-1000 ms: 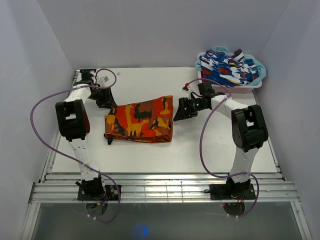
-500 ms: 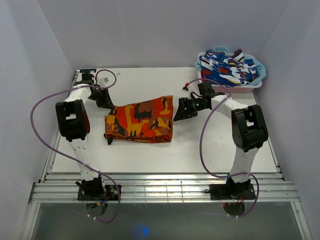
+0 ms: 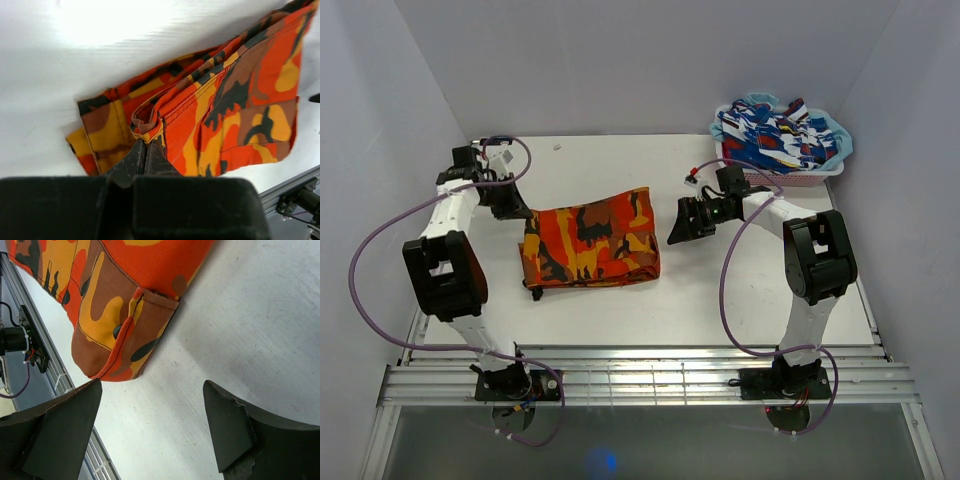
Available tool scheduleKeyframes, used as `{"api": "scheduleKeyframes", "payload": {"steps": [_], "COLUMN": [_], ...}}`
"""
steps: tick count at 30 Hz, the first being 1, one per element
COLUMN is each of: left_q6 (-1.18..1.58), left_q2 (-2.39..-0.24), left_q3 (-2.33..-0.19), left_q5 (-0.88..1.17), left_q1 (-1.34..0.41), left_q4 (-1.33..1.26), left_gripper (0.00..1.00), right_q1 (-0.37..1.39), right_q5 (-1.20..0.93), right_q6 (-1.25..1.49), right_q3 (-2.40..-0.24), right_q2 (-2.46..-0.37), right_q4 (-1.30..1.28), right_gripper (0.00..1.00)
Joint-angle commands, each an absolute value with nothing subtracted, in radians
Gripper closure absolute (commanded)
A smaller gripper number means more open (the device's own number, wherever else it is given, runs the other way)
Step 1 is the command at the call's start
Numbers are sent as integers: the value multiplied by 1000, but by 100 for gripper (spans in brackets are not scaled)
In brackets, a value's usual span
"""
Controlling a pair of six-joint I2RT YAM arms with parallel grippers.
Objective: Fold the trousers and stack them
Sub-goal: Fold the trousers
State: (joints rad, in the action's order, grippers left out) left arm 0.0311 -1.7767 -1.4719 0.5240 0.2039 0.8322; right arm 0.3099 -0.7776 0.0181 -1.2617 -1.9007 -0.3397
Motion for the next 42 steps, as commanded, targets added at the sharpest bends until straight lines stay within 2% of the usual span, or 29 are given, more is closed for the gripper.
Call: {"api": "scheduleKeyframes", "payload": {"steps": [1,7,12,13,16,18,23,27,29,30,31,33,35,37,40,42], "left_q6": [12,12,3,3,12,8,-37,-40,-43,-46,-51,-75,-122,-176,-219,-227], "left_q2": [-1850,-1971,-2046,-2052,-2085,-2108,-2148,-2172,-2189,-2183,-2169,-2094,-2030,-1941,-1841,-1789], "left_q3": [-1391,-1322,-1339,-1347,-1402,-1448,-1557,-1641,-1707,-1724,-1733,-1735,-1726,-1721,-1688,-1608], "left_q5": [476,420,388,384,390,406,414,391,402,409,420,428,431,399,403,388], "left_q1": [241,250,255,255,256,255,256,262,265,274,281,299,299,290,281,246], "left_q4": [760,643,608,606,609,609,629,629,666,679,681,678,710,787,900,925], "left_gripper": [100,100,100,100,100,100,100,98,84,65,54,41,29,25,25,25], "right_q1": [316,333,400,416,478,506,567,609,626,632,635,638,641,643,650,652], "right_q5": [-822,-911,-986,-985,-881,-830,-781,-746,-715,-698,-681,-673,-689,-724,-747,-752], "right_q6": [9,21,64,72,86,104,106,118,118,107,88,77,78,87,86,69], "right_q3": [-1275,-1293,-1347,-1357,-1364,-1330,-1324,-1339,-1333,-1333,-1336,-1347,-1348,-1358,-1397,-1423], "right_q2": [-1882,-1885,-1937,-1951,-1974,-1968,-2017,-2158,-2187,-2201,-2206,-2197,-2143,-2090,-1991,-1942], "right_q4": [-321,-275,-171,-164,-135,-79,-28,-43,-41,-54,-69,-104,-117,-138,-191,-224], "right_gripper": [13,16,29,29,20,21,37,46,48,49,49,49,44,42,30,27]}}
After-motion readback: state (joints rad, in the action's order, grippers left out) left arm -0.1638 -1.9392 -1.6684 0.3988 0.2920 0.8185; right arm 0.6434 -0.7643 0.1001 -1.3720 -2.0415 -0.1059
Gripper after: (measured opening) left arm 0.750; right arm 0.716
